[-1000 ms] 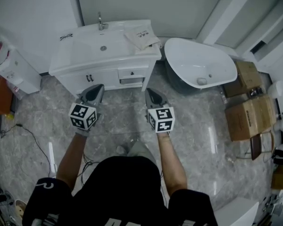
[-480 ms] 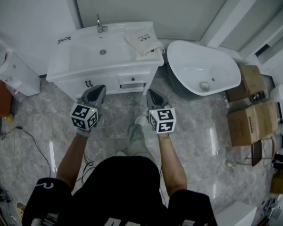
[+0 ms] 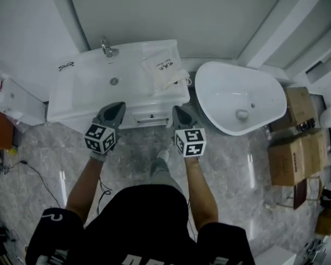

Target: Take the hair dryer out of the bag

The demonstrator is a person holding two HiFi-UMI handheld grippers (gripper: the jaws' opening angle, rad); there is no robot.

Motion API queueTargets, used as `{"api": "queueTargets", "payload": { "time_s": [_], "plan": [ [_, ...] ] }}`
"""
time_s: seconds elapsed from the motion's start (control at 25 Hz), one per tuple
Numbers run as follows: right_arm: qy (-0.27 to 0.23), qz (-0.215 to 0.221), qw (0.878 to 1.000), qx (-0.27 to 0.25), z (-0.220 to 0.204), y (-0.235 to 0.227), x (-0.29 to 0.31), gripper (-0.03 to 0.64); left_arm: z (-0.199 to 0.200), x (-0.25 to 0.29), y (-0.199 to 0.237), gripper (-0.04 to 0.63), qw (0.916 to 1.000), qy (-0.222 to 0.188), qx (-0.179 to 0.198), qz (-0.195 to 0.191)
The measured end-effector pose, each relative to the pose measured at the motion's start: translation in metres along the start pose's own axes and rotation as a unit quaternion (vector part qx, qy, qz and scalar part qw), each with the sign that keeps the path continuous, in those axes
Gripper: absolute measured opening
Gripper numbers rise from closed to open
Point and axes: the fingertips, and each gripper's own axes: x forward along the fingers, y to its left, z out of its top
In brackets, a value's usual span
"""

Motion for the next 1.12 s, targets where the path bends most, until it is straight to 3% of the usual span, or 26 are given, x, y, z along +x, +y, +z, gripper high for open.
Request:
{"api": "queueTargets", "payload": {
  "time_s": [0.48, 0.8, 1.12],
  "plan": [
    [0.018, 0.006, 1.0, 0.01, 0.038, -0.135, 0.12, -0.006, 0.037, 0.178, 0.043, -0.003, 0.9998, 0.006, -0.017, -0.004],
    [0.032, 0.005, 0.999, 0.022, 0.029, -0.162, 0.15, -0.006, 0.015, 0.222, 0.052, -0.003, 0.9991, 0.041, -0.001, -0.005],
    [0.047, -0.034, 0.998, 0.04, 0.02, -0.193, 0.179, -0.005, 0.002, 0.28, 0.061, -0.003, 0.9961, 0.064, 0.004, -0.06]
  ]
}}
